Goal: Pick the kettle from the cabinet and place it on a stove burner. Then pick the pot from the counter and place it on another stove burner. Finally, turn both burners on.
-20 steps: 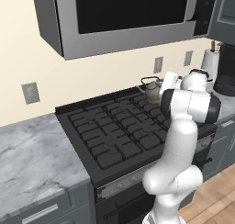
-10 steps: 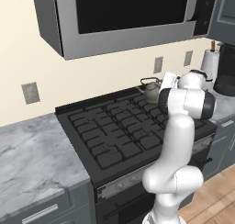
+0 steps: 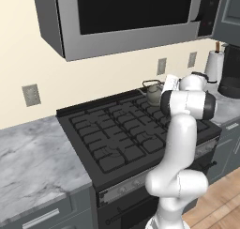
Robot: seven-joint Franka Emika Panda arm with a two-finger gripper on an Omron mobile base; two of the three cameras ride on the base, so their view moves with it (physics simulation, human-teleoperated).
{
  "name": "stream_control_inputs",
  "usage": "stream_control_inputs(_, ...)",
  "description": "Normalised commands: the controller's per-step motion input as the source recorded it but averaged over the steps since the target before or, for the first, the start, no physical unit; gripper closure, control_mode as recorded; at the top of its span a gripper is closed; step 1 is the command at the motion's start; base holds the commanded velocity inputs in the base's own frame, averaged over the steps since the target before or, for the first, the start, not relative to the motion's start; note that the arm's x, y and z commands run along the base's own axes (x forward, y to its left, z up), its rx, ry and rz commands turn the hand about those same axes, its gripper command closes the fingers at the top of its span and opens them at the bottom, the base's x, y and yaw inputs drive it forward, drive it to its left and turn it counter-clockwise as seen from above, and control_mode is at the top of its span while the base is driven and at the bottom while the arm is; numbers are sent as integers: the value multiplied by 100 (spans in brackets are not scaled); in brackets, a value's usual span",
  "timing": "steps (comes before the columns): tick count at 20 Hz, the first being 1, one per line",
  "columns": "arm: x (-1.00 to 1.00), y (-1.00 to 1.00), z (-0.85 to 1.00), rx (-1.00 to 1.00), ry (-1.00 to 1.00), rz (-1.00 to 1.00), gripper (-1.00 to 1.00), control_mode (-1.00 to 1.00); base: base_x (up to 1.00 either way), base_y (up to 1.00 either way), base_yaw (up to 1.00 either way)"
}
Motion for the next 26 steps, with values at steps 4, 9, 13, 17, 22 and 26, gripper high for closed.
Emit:
stream_control_inputs(4,21,-4,-8,0,0,1,100,-100,0,0,0)
stream_control_inputs(9,16,-8,-8,0,0,0,100,-100,0,0,0)
stream_control_inputs(13,15,-10,-8,0,0,0,100,-100,0,0,0)
stream_control_inputs(17,16,-8,-8,0,0,0,100,-100,0,0,0)
stream_control_inputs(22,18,-6,-10,0,0,0,100,-100,0,0,0)
stream_control_inputs(26,21,-5,-9,0,0,0,100,-100,0,0,0)
